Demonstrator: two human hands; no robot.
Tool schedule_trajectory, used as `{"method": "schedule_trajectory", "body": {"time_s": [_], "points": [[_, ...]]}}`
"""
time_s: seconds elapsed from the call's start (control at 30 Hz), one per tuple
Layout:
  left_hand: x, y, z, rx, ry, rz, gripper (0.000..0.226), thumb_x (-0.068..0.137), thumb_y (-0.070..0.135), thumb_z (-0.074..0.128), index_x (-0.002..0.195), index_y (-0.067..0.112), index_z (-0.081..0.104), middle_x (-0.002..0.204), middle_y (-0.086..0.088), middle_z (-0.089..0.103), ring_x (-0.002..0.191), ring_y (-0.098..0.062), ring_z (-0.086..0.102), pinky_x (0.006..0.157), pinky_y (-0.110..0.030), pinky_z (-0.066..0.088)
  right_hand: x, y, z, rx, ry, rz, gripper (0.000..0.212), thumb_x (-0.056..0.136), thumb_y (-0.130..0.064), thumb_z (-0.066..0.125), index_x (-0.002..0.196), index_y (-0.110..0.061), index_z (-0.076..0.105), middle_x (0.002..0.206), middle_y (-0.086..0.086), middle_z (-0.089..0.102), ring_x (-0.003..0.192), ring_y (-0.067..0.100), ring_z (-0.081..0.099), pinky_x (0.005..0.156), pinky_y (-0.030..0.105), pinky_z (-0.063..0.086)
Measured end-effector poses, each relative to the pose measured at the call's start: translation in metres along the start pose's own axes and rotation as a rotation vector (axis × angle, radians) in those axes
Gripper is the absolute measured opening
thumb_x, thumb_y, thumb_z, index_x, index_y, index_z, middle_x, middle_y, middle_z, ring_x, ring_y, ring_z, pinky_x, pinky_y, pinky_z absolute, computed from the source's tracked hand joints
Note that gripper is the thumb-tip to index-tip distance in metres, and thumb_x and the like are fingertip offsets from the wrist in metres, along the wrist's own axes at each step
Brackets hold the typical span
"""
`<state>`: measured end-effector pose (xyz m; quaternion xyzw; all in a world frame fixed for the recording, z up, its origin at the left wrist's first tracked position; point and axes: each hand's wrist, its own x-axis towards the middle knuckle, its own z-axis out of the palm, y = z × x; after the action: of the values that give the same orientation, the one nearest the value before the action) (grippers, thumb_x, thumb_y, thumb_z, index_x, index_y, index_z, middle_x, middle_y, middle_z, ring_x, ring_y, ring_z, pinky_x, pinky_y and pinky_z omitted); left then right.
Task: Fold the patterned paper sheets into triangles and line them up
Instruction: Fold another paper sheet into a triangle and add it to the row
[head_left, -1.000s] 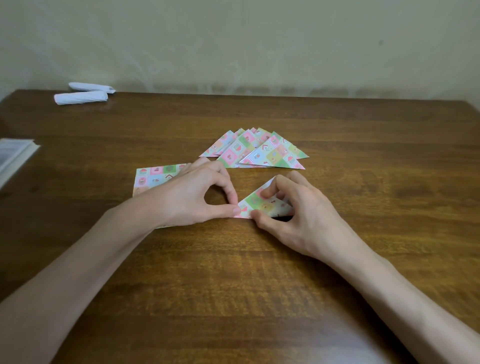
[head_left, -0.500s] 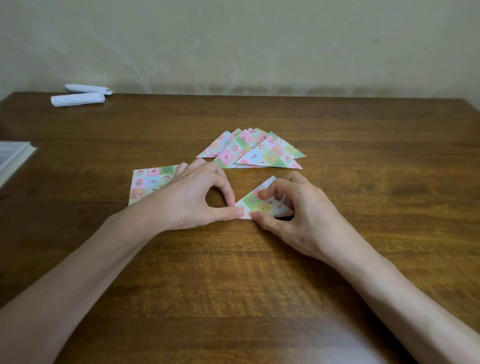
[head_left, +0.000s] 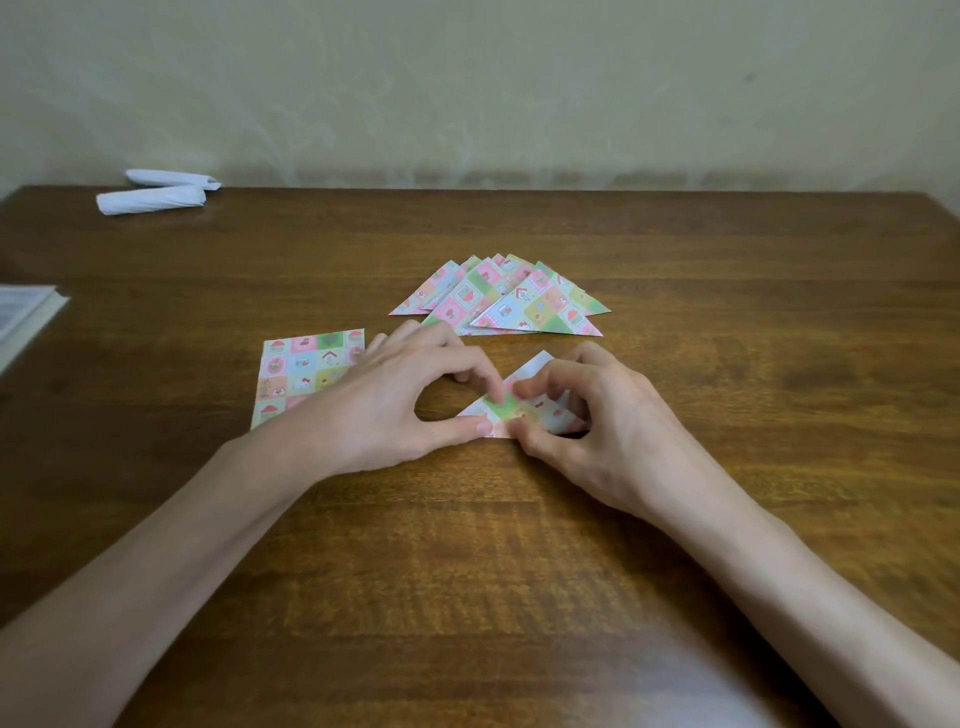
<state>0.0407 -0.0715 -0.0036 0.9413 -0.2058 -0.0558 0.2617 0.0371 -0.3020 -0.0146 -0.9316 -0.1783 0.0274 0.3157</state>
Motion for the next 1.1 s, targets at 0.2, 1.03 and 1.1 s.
{"method": "schedule_trajectory", "body": {"time_s": [0.2,1.03,1.1], "points": [[0.001,-0.004,0.004,-0.011,0.034,0.128,0.023,0.09,0.052,0.07,0.113,0.052,0.068,0.125,0.026,0.053,0.131,-0.002,0.043,0.109,-0.046,0.037,-0.001,0.0,0.002,-0.033,0.025,-0.026,0.03,0.087,-0.047,0.076,0.114,-0.034,0.073,0.102,-0.014,0.049,0.082,0.002,0.051,0.076,0.021,0.038],[0.007,0.007,0.03,-0.019,0.224,0.09,0.025,0.085,0.06,0.066,0.098,0.038,0.066,0.117,0.023,0.055,0.121,-0.003,0.047,0.106,-0.036,0.037,0.0,0.008,-0.01,-0.056,-0.059,0.016,0.032,0.077,-0.064,0.069,0.108,-0.06,0.062,0.115,-0.019,0.043,0.113,0.007,0.032,0.087,0.026,0.019],[0.008,0.006,0.031,-0.026,0.219,0.091,0.028,0.083,0.061,0.064,0.098,0.038,0.066,0.116,0.023,0.055,0.121,-0.003,0.048,0.105,-0.036,0.037,0.001,0.008,-0.013,-0.045,-0.067,0.022,0.032,0.079,-0.059,0.07,0.11,-0.06,0.062,0.117,-0.018,0.044,0.116,0.008,0.033,0.09,0.026,0.019]]}}
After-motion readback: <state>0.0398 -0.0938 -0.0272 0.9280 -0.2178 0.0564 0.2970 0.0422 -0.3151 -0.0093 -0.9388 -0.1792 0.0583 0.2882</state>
